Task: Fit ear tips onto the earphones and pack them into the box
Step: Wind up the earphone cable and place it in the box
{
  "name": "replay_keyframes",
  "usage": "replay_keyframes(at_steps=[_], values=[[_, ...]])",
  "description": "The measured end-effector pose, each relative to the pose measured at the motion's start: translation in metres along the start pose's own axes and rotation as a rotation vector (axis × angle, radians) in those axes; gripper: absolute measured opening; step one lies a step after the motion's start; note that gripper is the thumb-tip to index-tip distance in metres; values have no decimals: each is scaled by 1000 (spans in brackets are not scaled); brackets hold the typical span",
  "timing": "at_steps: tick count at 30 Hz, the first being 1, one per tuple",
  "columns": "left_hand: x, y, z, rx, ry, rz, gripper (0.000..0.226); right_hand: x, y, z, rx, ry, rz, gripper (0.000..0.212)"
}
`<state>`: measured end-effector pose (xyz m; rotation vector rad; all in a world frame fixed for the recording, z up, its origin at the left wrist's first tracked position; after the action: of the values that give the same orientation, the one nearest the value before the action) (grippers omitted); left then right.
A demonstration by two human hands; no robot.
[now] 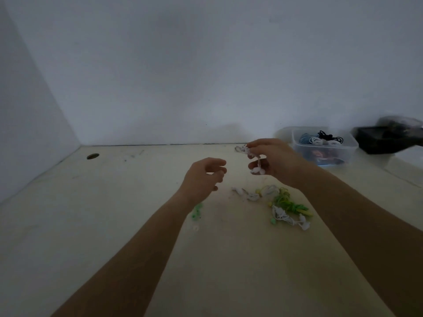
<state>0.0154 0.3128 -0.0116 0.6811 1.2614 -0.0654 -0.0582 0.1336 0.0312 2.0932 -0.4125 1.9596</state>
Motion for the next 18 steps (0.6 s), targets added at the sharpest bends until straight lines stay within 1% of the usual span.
replay_keyframes(at_steps=[3, 7, 12, 16, 18], values=[[-8, 8, -14, 31, 49, -186, 25, -4, -17, -8, 100, -39, 43, 15], [-14, 9, -29, 54, 86, -395, 25, -12, -32, -16, 152, -69, 69, 16], [-9, 16, -48, -19, 103, -456, 25, -18, -43, -31, 157, -68, 89, 14], [-10, 17, -57, -14, 157, -593, 25, -20, -40, -45, 203, -98, 32, 16], [-11, 15, -61, -2, 192, -545, 29, -21, -38, -50, 205, -105, 44, 18]])
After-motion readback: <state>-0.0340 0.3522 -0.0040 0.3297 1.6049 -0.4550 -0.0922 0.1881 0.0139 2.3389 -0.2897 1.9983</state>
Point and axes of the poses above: each hand's wrist, its own z-axis towards the middle knuckle, its own y-axis out of the back of the hand, x = y × z, the point moved 2 cm from there along z, towards the middle knuckle, and after that the axes turned 4 degrees about z, right-handed, at the moved point
